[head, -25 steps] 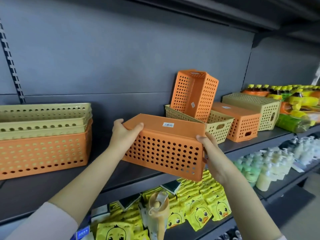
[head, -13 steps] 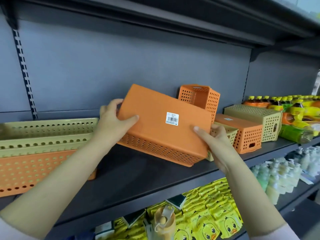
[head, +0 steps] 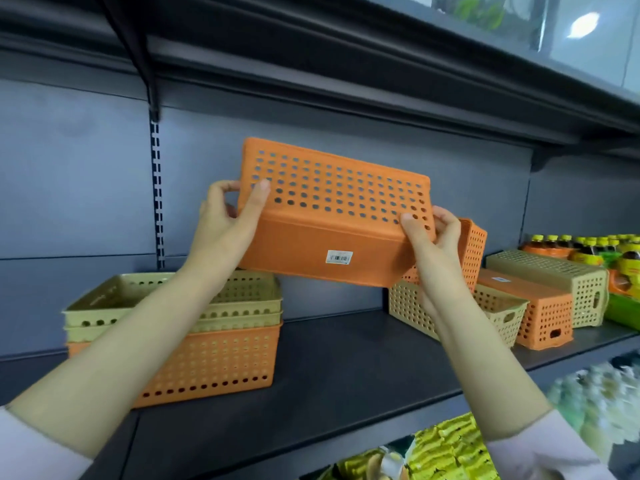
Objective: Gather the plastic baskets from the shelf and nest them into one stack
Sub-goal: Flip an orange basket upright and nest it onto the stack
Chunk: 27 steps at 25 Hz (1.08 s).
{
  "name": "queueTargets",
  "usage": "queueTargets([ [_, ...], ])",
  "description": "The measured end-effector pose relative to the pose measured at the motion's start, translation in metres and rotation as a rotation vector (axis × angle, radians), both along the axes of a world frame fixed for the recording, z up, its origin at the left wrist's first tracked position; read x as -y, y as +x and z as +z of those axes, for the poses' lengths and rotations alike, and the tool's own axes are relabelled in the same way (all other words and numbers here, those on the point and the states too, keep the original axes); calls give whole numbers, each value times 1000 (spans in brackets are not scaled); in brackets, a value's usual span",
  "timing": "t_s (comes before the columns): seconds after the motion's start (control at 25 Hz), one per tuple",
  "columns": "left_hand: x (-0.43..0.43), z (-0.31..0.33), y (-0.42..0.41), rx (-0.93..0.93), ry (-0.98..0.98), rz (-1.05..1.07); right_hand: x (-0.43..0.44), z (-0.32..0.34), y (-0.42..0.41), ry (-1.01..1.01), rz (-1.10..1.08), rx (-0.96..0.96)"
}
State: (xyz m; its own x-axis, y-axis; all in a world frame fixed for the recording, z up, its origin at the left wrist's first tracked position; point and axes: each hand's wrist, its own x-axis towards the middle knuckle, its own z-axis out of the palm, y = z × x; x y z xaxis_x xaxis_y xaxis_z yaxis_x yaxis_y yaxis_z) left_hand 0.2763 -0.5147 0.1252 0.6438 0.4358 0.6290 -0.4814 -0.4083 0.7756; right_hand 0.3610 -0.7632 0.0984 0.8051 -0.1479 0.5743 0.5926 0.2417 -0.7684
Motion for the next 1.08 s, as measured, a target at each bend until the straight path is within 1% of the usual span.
queueTargets([
  [0.04, -12, 0, -8, 32, 0, -6, -11, 1, -4, 24, 37, 55],
  [0.12, -35, 0, -22, 112, 5, -5, -32, 3, -11, 8, 86, 142],
  [0.2, -57, 0, -38, 178, 26, 7, -54, 1, -19, -35, 118, 160],
  [0.28, -80, -6, -54, 201, 22, 14, -76, -7, -28, -71, 130, 151],
  [0.48, -149, -41, -80, 90, -21, -45, -125, -42, -47, -203, 119, 201],
  [0.6, -171, -57, -84, 77, -77, -73, -141, -55, -43, -282, 140, 191],
  [0.8, -194, -79, -72, 34, -12, -97, -163, -63, -30, -400, 124, 162],
  [1.08, -202, -83, -61, 37, 22, -121, -169, -70, -9, -416, 128, 203],
])
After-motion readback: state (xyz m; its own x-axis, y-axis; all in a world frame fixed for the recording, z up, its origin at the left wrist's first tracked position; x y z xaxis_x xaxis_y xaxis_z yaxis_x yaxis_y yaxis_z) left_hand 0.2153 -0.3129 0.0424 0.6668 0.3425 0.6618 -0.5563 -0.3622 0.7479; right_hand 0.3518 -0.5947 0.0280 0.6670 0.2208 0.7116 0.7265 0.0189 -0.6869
